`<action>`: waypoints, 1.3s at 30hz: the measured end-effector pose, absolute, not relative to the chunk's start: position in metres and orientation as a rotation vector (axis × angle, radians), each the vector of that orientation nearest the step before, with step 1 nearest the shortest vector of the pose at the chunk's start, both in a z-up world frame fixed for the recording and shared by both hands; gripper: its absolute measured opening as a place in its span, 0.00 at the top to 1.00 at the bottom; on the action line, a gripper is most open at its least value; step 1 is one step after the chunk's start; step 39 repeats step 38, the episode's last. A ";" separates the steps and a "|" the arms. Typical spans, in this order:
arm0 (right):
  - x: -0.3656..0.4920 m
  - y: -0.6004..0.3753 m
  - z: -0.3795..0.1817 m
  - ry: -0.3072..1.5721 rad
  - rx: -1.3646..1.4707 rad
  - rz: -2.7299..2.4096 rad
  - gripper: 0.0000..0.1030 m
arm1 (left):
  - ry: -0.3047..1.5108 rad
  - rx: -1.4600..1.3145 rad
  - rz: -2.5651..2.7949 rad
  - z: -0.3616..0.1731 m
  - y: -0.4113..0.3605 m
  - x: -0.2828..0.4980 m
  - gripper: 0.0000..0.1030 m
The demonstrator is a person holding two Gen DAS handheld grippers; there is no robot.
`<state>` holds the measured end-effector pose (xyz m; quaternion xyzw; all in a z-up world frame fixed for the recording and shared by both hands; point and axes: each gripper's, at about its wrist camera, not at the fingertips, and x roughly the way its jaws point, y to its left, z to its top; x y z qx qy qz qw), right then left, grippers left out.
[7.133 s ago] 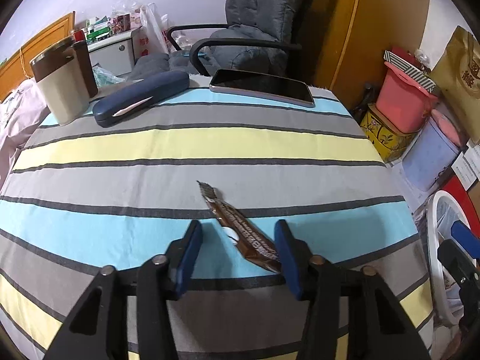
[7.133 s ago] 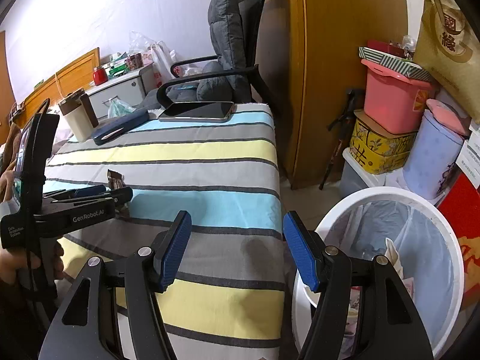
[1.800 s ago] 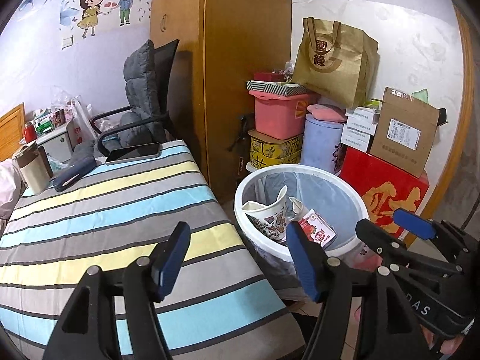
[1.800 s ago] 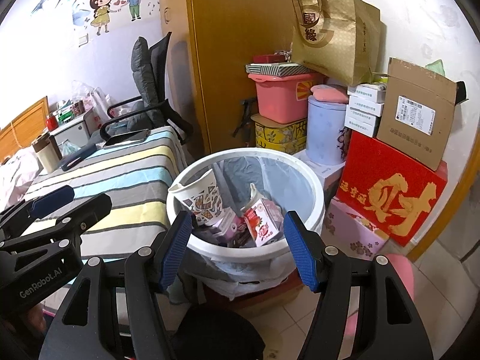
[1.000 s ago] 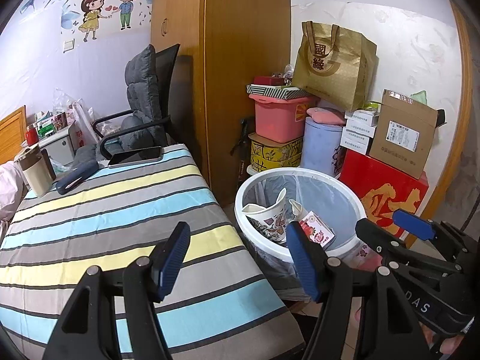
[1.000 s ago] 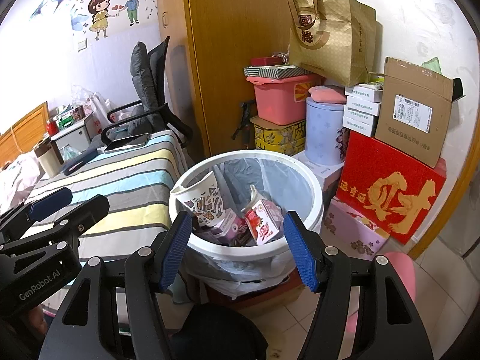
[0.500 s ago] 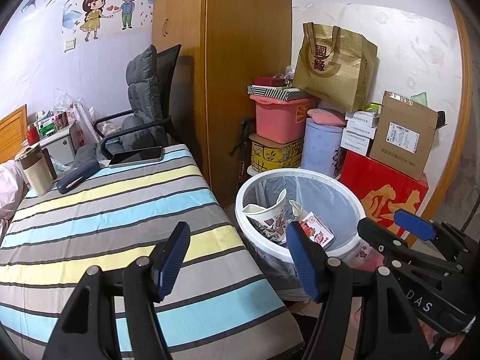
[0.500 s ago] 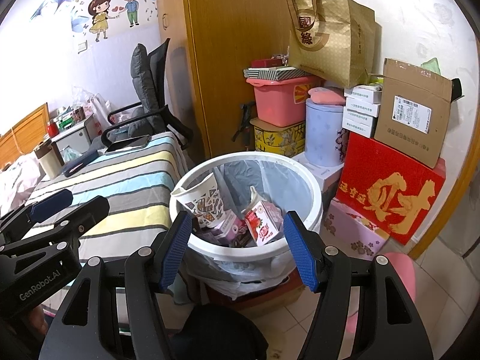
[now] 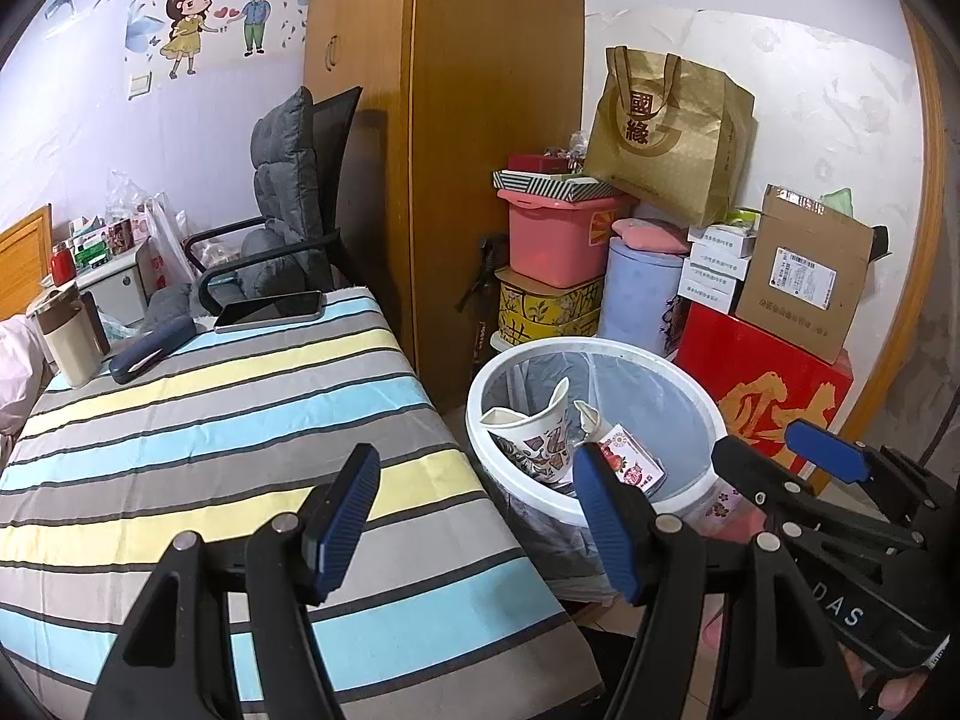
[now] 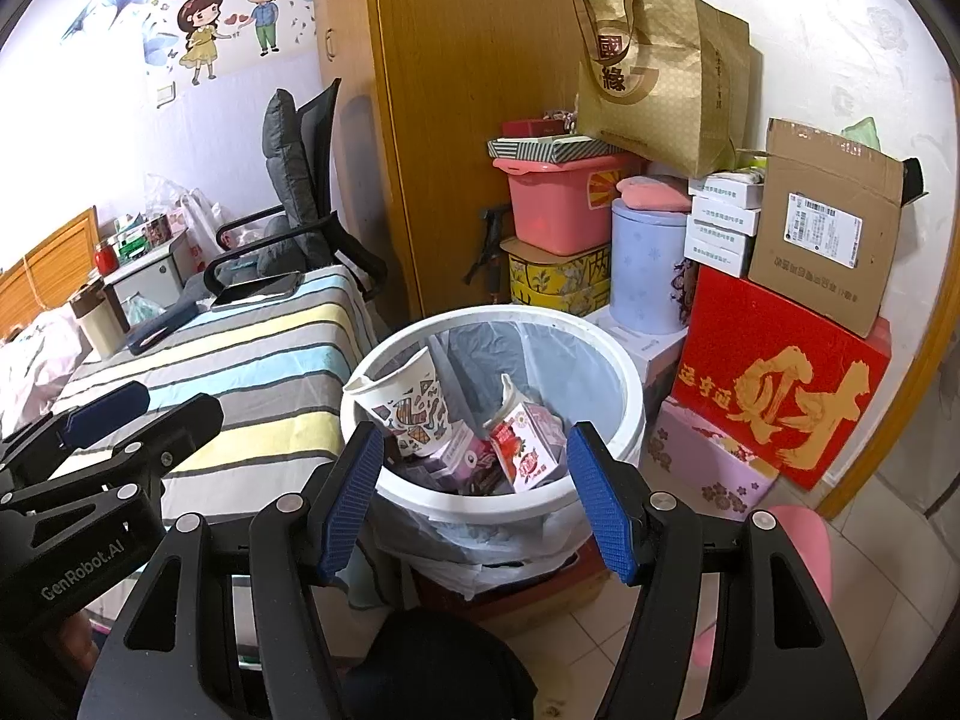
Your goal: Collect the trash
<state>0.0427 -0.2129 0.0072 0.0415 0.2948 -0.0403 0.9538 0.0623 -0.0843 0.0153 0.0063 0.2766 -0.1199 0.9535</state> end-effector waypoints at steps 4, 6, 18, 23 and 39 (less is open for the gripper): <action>0.042 -0.213 0.007 0.599 0.084 -0.081 0.37 | 0.559 0.015 -0.241 0.016 -0.084 0.062 0.33; 0.043 -0.213 0.007 0.599 0.084 -0.080 0.37 | 0.557 0.016 -0.239 0.017 -0.085 0.062 0.33; 0.043 -0.213 0.007 0.599 0.087 -0.079 0.37 | 0.553 0.019 -0.252 0.018 -0.086 0.062 0.33; 0.042 -0.212 0.007 0.600 0.088 -0.079 0.37 | 0.543 0.019 -0.256 0.018 -0.087 0.061 0.33; 0.042 -0.213 0.007 0.599 0.093 -0.083 0.37 | 0.550 0.022 -0.248 0.015 -0.088 0.060 0.33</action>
